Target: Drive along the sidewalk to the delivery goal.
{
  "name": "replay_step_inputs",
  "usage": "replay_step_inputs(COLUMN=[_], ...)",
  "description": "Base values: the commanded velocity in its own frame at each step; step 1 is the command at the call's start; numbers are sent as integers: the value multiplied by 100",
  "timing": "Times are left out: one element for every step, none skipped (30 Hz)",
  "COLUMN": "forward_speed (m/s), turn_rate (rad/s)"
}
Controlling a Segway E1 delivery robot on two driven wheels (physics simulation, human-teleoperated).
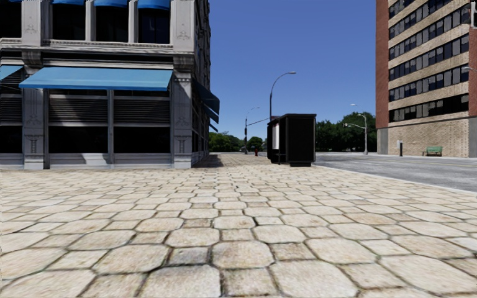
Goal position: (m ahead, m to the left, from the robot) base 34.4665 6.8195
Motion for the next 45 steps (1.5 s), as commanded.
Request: replay_step_inputs(forward_speed=[200,200,200,200,200,200,200,200,200,200,200,200,200,200,200,200,200,200,200,200,200,200,200,200,200,200,200,200,200,200,200,200,200,200,200,200,200,200,200,200,200,200,200,200,200], turn_rate=[0,0,0,0,0,0,0,0,0,0,0,0,0,0,0,0,0,0,0,0,0,0,0,0,0,0,0,0,0,0,0,0,0,0,0,0,0,0,0,0,0,0,0,0,0])
